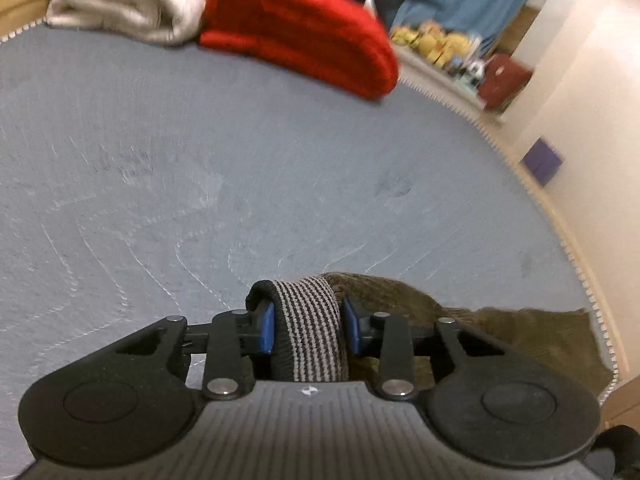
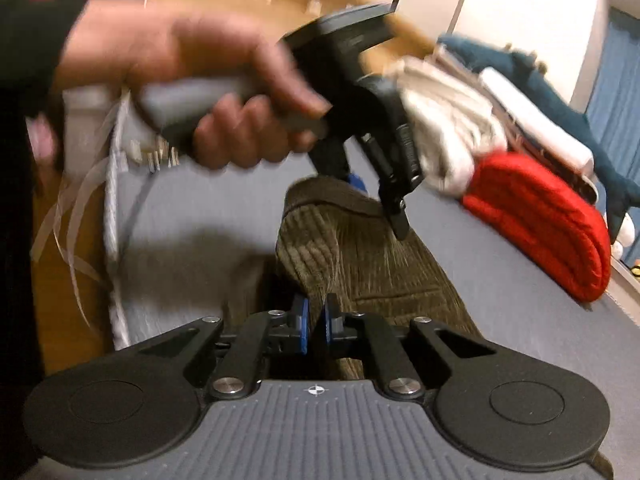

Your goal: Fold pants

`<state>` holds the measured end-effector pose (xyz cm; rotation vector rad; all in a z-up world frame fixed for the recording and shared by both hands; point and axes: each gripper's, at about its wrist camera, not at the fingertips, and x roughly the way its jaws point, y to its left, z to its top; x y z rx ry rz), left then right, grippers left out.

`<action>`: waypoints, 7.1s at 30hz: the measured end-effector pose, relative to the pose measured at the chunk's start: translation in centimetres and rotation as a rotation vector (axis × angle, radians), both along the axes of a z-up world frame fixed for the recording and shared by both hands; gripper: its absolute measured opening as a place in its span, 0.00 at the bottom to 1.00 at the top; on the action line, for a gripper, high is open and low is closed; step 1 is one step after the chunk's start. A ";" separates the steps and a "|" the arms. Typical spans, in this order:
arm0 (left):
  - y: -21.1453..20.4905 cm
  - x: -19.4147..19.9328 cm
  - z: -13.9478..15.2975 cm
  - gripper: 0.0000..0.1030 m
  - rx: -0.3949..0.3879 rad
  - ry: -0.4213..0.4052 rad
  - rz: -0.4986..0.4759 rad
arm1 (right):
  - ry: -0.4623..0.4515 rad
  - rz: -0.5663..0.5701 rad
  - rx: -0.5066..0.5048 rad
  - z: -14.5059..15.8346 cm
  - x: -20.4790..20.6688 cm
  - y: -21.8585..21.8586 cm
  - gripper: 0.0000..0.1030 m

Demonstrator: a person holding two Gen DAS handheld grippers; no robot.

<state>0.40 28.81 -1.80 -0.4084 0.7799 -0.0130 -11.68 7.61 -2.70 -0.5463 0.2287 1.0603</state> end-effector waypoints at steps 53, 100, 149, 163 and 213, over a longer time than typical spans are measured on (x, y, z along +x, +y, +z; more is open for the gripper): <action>-25.8 11.5 -9.9 0.04 0.351 0.068 -0.396 | 0.466 -1.010 0.151 -5.9 26.2 -18.0 0.45; -39.6 0.3 -9.3 0.45 0.417 0.047 -0.676 | 0.728 -1.765 1.038 -6.4 11.6 -68.2 0.46; -24.5 9.4 -6.2 0.56 -0.093 0.061 -0.270 | 0.117 -0.393 -0.019 -1.9 1.8 -18.7 0.42; -25.0 10.6 -6.4 0.55 -0.066 0.055 -0.262 | 0.187 -0.355 -0.072 -1.7 5.5 -17.2 0.14; -30.2 11.2 -9.9 0.31 0.324 0.038 -0.325 | 0.466 -1.337 0.274 -2.0 6.9 -37.3 0.75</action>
